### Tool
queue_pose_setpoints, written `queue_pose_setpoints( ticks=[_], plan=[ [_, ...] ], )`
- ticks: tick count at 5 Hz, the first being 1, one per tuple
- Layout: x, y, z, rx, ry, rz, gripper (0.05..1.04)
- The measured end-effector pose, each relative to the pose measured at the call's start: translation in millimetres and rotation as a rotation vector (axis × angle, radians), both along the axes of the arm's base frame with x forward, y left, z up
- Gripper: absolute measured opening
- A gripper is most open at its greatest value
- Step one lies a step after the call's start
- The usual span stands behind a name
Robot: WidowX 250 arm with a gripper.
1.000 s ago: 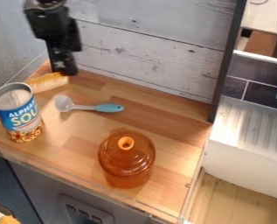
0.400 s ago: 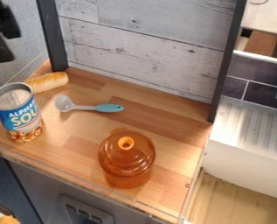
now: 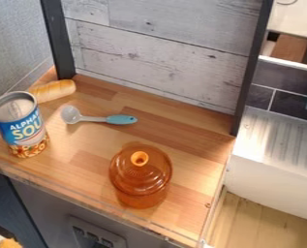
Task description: Move the blue can above the brown pot
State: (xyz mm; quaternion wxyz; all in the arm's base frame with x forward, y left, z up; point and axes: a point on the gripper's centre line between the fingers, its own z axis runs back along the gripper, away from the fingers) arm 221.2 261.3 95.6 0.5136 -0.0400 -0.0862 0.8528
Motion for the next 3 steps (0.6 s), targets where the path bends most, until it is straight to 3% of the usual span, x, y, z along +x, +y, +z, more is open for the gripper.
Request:
queue_pose_setpoints(
  ticks=[2,3],
  plan=[
    [-17.2,11.5,-38.2,-0.034,0.114,0.019,1.0],
    [-16.9,10.5,-57.0,-0.064,0.14,0.012,1.0]
  ],
)
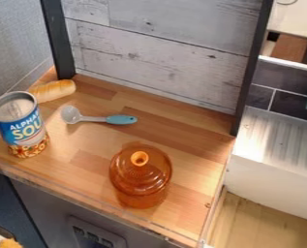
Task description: Move the blue can above the brown pot
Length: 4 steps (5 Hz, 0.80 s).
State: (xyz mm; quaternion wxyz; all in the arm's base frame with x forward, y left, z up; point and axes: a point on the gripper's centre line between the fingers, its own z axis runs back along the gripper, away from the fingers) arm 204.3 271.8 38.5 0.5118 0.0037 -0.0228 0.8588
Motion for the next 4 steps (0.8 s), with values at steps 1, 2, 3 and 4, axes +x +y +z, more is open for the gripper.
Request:
queue_pose_setpoints(
  ticks=[1,2,3,4],
  plan=[
    [7.3,-1.6,-13.8,0.014,0.019,-0.018,1.0],
    [14.5,-7.7,-18.7,0.025,0.021,-0.034,1.0],
    [14.0,-23.0,-28.8,0.006,0.037,-0.049,1.0],
    [17.0,-36.6,-23.8,0.02,0.018,-0.044,1.0]
  ],
)
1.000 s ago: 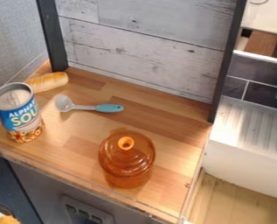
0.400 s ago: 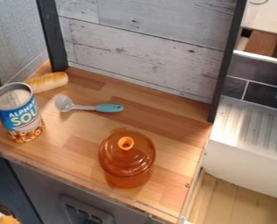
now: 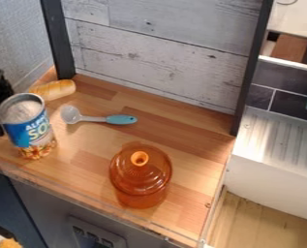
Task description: Move the blue can above the brown pot
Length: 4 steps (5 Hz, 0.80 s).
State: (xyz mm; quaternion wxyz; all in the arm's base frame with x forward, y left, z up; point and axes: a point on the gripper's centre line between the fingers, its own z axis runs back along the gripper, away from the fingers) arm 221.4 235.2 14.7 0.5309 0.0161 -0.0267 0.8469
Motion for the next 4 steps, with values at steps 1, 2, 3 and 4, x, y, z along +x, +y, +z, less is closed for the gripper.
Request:
queue_pose_setpoints(
  ticks=[1,2,3,4],
  plan=[
    [-3.2,-11.5,0.5,-0.024,-0.008,0.019,1.0],
    [-2.4,-26.8,-1.4,-0.036,-0.006,-0.003,1.0],
    [4.4,-44.4,-4.6,-0.039,-0.002,-0.036,1.0],
    [10.7,-56.9,-4.6,-0.033,-0.007,-0.057,1.0]
  ],
)
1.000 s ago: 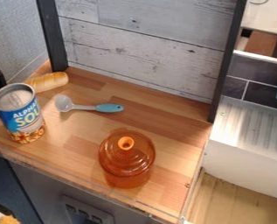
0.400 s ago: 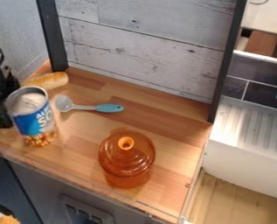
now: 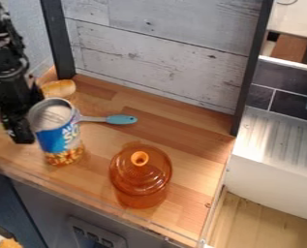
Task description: Move the blue can above the brown pot
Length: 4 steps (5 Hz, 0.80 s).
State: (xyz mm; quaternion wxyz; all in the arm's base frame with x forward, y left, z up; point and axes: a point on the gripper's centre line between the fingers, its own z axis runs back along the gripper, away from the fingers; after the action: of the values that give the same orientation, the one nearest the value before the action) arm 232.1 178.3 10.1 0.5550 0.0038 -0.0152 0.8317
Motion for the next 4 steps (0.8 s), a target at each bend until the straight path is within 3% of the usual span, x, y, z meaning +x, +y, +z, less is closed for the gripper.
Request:
queue_pose_setpoints(
  ticks=[1,4],
  plan=[
    [10.8,-17.8,-1.0,-0.001,-0.013,-0.012,1.0],
    [58.6,-82.4,-2.2,-0.066,-0.098,0.053,1.0]
  ],
)
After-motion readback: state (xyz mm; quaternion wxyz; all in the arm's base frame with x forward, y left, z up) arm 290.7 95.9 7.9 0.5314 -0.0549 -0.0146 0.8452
